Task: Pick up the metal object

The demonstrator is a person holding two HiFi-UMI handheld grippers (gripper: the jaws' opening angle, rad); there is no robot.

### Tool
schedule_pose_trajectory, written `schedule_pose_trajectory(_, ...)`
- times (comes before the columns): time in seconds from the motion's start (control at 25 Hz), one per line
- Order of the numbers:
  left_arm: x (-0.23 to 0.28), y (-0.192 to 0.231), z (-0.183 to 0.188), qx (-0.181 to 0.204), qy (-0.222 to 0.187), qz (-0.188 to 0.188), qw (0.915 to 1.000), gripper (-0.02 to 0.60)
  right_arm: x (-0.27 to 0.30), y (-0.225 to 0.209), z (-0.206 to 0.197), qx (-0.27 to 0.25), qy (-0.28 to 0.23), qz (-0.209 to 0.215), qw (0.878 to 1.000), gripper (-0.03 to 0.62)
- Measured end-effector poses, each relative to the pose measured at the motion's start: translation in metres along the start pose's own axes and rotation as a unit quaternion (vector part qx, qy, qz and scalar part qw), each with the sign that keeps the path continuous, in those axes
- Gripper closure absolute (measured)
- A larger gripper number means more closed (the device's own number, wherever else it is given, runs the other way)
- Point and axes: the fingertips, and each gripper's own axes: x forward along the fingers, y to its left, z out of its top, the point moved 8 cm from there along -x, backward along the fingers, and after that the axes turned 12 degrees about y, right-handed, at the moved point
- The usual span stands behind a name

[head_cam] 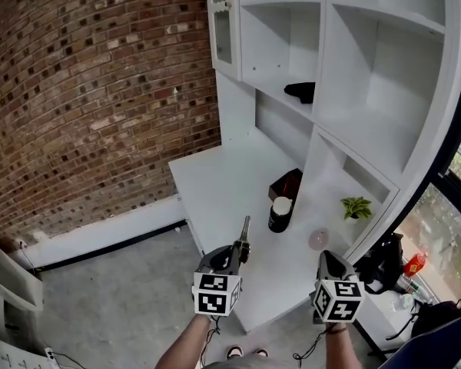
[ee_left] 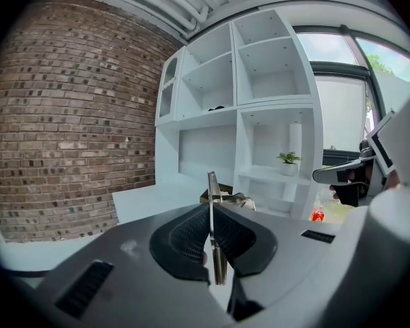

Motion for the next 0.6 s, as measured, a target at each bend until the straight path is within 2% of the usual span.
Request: schedule_pose_trajectory(0.6, 0.007, 0.010, 0.003, 0.002, 0.007, -0.001, 1.0000, 0.566, 0.013, -0.001, 0.003, -0.004, 0.007, 0.003, 1.000, 0.594)
